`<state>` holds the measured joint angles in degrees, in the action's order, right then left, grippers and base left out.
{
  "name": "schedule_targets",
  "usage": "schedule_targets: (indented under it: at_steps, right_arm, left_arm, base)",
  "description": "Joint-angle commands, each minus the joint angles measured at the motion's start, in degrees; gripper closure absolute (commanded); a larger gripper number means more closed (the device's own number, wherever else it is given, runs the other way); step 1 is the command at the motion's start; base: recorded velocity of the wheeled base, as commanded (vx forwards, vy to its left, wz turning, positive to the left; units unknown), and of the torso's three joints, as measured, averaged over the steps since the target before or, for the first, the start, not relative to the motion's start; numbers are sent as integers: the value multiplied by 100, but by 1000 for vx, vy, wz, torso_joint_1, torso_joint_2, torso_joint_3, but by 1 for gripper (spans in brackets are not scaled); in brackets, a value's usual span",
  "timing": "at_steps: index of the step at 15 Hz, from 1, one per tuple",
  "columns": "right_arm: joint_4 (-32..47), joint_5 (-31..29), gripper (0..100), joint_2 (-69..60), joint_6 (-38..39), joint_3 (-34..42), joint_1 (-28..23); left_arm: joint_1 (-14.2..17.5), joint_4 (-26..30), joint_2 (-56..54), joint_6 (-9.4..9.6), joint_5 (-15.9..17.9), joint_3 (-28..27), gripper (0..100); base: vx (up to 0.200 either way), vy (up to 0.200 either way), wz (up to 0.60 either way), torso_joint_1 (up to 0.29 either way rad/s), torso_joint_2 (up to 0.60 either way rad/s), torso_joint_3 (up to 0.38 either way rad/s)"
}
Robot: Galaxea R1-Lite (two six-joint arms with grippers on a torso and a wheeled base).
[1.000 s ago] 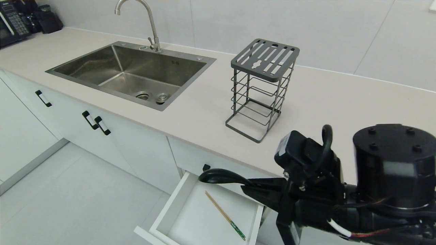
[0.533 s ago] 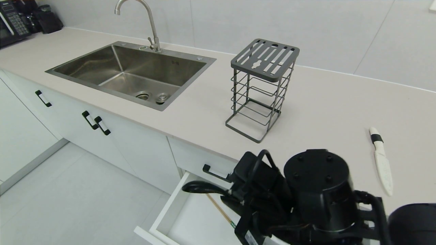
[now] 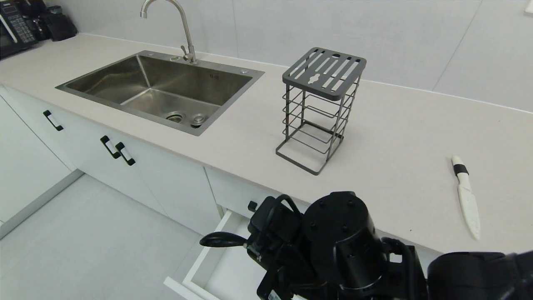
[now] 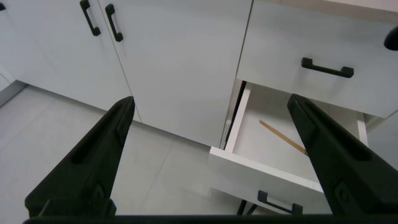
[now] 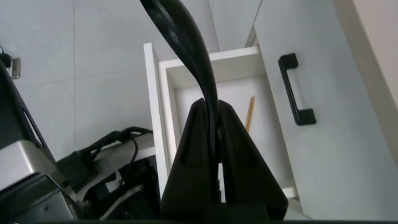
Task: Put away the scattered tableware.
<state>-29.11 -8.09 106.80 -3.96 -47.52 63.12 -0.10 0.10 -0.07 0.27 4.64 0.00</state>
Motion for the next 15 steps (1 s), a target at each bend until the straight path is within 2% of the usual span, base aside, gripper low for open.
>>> schedule_targets:
  at_steps: [1,6,9,15]
  right_arm:
    - [2,1,100,166,-26,-56,7]
    - [-16,-8,100,368,-193,-495,148]
    - [-16,-17,100,359,-615,-513,174]
    - [-7,-52,100,341,-632,-548,227]
  left_arm:
    - [1,-1,7,0,1,0,0]
    - [1,-1,7,0,1,0,0]
    - [1,-1,7,0,1,0,0]
    - [1,-1,7,0,1,0,0]
  base:
    - [0,0,0,0,0,0]
    - [0,0,0,-122,246,118]
    - [0,0,0,-84,160,76]
    - [0,0,0,-99,201,94]
